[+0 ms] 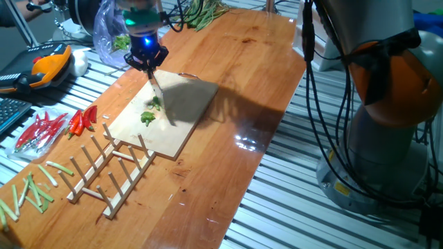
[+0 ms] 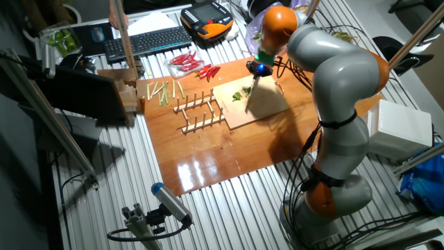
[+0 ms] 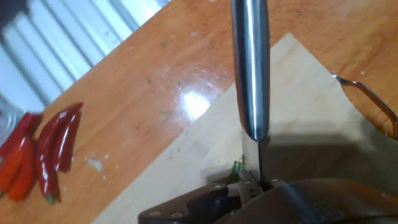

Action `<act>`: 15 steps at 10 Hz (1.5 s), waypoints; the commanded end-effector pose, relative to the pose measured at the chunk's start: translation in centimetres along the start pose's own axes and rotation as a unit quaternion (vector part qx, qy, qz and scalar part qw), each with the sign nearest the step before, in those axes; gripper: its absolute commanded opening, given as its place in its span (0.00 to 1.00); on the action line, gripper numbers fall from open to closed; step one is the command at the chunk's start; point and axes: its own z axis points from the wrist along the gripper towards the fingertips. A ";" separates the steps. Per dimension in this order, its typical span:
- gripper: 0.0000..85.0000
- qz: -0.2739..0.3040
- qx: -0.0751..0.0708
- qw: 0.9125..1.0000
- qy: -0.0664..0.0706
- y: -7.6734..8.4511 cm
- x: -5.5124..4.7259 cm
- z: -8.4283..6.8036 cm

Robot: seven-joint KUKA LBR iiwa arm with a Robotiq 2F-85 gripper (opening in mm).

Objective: Chop the chili peppers

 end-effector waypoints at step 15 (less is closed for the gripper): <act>0.00 0.493 0.068 0.867 0.028 0.6 1.1 2.5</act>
